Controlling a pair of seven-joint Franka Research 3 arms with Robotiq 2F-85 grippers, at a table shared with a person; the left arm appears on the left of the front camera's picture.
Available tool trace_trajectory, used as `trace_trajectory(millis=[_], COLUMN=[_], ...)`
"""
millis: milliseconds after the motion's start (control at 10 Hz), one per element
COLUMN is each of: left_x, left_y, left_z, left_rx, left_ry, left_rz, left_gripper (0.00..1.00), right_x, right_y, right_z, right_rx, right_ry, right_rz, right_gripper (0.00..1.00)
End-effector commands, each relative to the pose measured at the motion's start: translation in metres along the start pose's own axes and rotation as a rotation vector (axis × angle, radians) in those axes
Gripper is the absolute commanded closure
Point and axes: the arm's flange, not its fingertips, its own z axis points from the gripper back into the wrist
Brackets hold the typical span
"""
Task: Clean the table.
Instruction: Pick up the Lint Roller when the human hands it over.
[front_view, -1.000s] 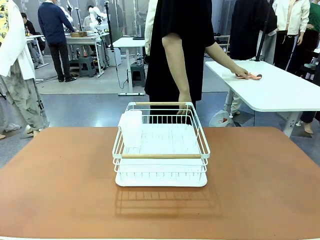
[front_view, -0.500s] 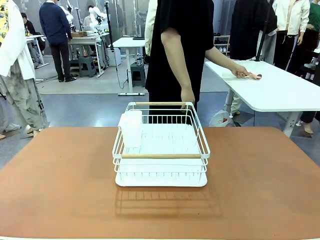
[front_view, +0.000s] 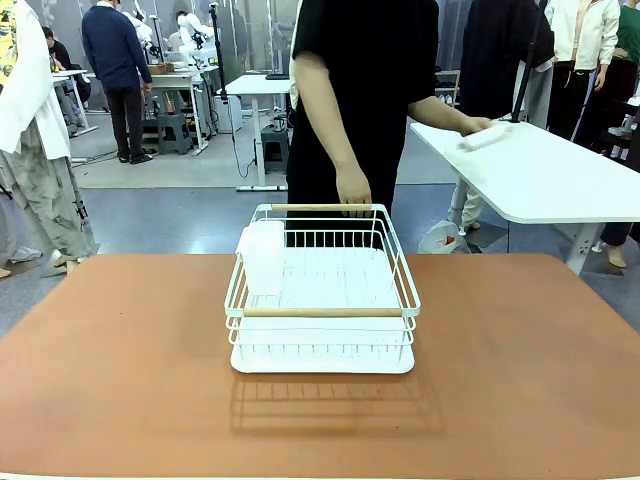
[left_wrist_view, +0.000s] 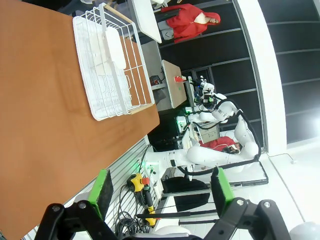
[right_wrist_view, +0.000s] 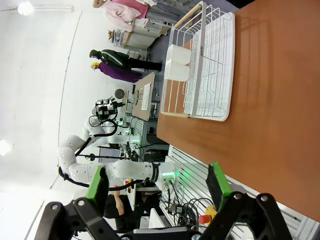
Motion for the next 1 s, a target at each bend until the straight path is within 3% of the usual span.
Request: trace_trajectory(millis=[0, 900], left_x=[-0.0006, -0.0006], left_y=[-0.0004, -0.0004], left_z=[0.0023, 0.0023], left_rx=[0.000, 0.000], left_ry=[-0.006, -0.006], left_rz=[-0.003, -0.003], left_gripper=[0.00, 0.00], right_x=[0.0001, 0.0001], right_y=[0.0027, 0.0027], right_z=[0.0017, 0.0017], right_rx=[0.013, 0.013], right_ry=[0.000, 0.000], right_rz=[0.005, 0.005], right_gripper=[0.00, 0.00])
